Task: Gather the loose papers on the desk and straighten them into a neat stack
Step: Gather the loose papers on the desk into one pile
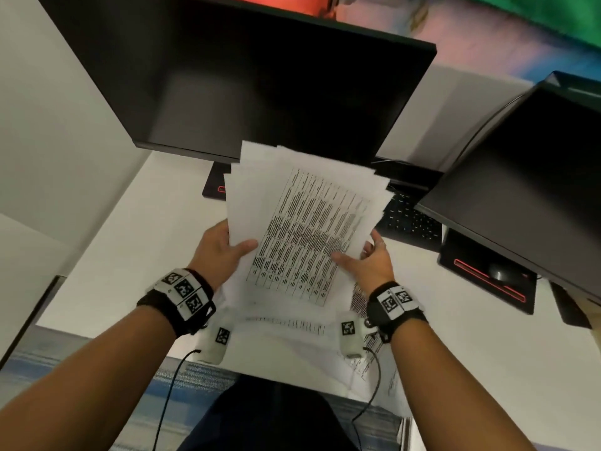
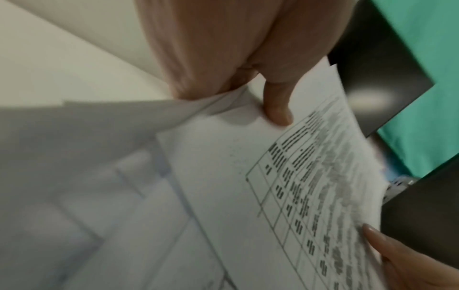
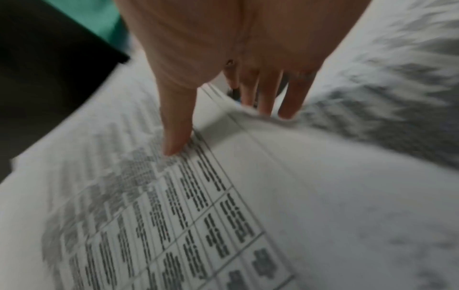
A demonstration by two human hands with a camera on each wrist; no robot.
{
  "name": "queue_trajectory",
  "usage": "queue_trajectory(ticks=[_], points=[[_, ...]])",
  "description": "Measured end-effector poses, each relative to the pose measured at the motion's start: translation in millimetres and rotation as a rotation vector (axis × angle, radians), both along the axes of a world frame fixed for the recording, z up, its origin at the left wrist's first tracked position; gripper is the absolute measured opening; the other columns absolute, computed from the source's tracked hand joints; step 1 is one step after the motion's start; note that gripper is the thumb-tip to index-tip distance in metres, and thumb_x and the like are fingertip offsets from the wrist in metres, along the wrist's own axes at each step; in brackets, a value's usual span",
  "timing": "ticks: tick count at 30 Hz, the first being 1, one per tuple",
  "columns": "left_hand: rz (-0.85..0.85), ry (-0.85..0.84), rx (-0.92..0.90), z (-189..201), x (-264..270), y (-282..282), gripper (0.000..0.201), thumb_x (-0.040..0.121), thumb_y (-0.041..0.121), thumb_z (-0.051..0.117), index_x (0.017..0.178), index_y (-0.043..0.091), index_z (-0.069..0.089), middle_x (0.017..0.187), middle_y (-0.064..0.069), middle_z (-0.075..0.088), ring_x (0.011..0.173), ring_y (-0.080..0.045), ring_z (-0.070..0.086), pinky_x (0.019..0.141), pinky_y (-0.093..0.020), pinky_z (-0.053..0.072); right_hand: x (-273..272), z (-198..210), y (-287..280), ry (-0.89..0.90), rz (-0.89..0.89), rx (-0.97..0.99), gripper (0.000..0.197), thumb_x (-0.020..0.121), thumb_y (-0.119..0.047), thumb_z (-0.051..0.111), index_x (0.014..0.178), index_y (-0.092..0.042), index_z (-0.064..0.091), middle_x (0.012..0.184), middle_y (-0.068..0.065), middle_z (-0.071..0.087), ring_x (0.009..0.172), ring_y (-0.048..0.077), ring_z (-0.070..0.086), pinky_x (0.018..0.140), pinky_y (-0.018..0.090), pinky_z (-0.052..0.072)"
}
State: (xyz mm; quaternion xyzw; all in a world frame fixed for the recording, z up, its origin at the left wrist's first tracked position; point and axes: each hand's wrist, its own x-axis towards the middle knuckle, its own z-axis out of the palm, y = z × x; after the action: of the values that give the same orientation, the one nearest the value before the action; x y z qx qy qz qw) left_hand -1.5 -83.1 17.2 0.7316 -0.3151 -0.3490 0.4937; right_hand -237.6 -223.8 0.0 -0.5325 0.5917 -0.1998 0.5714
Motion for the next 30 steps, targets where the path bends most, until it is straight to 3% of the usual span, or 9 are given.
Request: queue_trajectory(ticks=[3, 5, 7, 10, 14, 17, 19, 24, 30], points=[[0.032, -0.038, -0.174, 35, 2, -3, 0.031, 0.086, 0.008, 0.071, 0.117, 0.008, 0.066, 0.102, 0.013, 0.073, 0.095, -0.002, 0.071, 0.086, -0.02, 0.056, 4, 48, -1, -0.179, -0.043, -0.12, 0.038, 0.071, -0.015, 0.086, 0.102, -0.023, 0.065, 0.102, -0.002, 0.073, 0.088, 0.004, 0.071, 0.08, 0.031, 0.059], [0.087, -0.082, -0.276, 53, 1, -4, 0.025, 0.088, 0.01, 0.07, 0.11, 0.02, 0.066, 0.096, 0.022, 0.074, 0.097, -0.002, 0.07, 0.086, -0.021, 0.056, 7, 70, 4, -0.346, -0.078, -0.231, 0.024, 0.077, -0.004, 0.079, 0.092, -0.018, 0.067, 0.089, -0.004, 0.074, 0.074, 0.001, 0.072, 0.066, 0.022, 0.057], [0.126, -0.122, -0.36, 63, -4, -5, 0.031, 0.09, 0.008, 0.066, 0.116, 0.024, 0.057, 0.102, 0.027, 0.07, 0.102, 0.005, 0.065, 0.088, -0.016, 0.053, 10, 82, 12, -0.425, -0.1, -0.311, 0.026, 0.076, 0.002, 0.079, 0.096, -0.013, 0.069, 0.086, -0.008, 0.076, 0.079, 0.002, 0.072, 0.066, 0.017, 0.056], [0.069, -0.132, -0.438, 59, -12, -4, 0.059, 0.085, -0.003, 0.067, 0.133, 0.003, 0.033, 0.123, 0.011, 0.054, 0.114, 0.008, 0.056, 0.093, -0.013, 0.048, 8, 82, 19, -0.457, -0.058, -0.409, 0.045, 0.069, 0.008, 0.082, 0.101, -0.021, 0.069, 0.094, -0.009, 0.076, 0.093, 0.008, 0.073, 0.074, 0.023, 0.059], [0.076, 0.023, -0.283, 29, -11, -6, 0.079, 0.074, 0.0, 0.08, 0.128, 0.014, 0.025, 0.121, 0.008, 0.052, 0.105, 0.011, 0.061, 0.078, -0.013, 0.054, 7, 69, 20, -0.407, -0.038, -0.364, 0.062, 0.066, 0.008, 0.084, 0.119, -0.018, 0.063, 0.11, -0.001, 0.071, 0.097, 0.006, 0.071, 0.077, 0.022, 0.06], [0.072, 0.023, -0.149, 4, -6, -8, 0.063, 0.07, 0.016, 0.086, 0.123, 0.018, 0.053, 0.11, 0.008, 0.069, 0.101, -0.002, 0.068, 0.074, -0.018, 0.058, 9, 45, 22, -0.236, -0.008, -0.294, 0.06, 0.067, -0.011, 0.089, 0.121, -0.016, 0.063, 0.108, -0.006, 0.072, 0.101, 0.01, 0.071, 0.078, 0.02, 0.059], [0.046, -0.039, -0.065, -1, -8, -12, 0.035, 0.076, 0.024, 0.081, 0.106, 0.032, 0.065, 0.091, 0.024, 0.073, 0.087, 0.008, 0.068, 0.072, -0.014, 0.056, 0, 18, 22, -0.09, -0.054, -0.195, 0.089, 0.058, -0.035, 0.094, 0.134, -0.021, 0.05, 0.128, -0.002, 0.064, 0.117, 0.017, 0.063, 0.09, 0.033, 0.058], [0.078, -0.21, -0.066, 25, -5, -29, 0.024, 0.083, 0.021, 0.076, 0.105, 0.017, 0.068, 0.085, 0.012, 0.067, 0.073, 0.009, 0.06, 0.06, -0.006, 0.044, -64, -42, 16, 0.862, -0.332, 0.187, 0.13, 0.058, -0.065, 0.083, 0.156, -0.024, 0.009, 0.163, 0.013, 0.008, 0.148, 0.04, 0.013, 0.116, 0.06, 0.023], [0.006, -0.183, 0.145, 27, 16, -17, 0.015, 0.087, 0.023, 0.071, 0.1, 0.02, 0.064, 0.079, 0.007, 0.065, 0.071, -0.003, 0.061, 0.064, -0.023, 0.052, -92, -63, 26, 0.919, -0.296, 0.147, 0.129, 0.065, -0.058, 0.083, 0.155, -0.012, 0.003, 0.158, 0.016, 0.021, 0.141, 0.039, 0.023, 0.11, 0.061, 0.027]])
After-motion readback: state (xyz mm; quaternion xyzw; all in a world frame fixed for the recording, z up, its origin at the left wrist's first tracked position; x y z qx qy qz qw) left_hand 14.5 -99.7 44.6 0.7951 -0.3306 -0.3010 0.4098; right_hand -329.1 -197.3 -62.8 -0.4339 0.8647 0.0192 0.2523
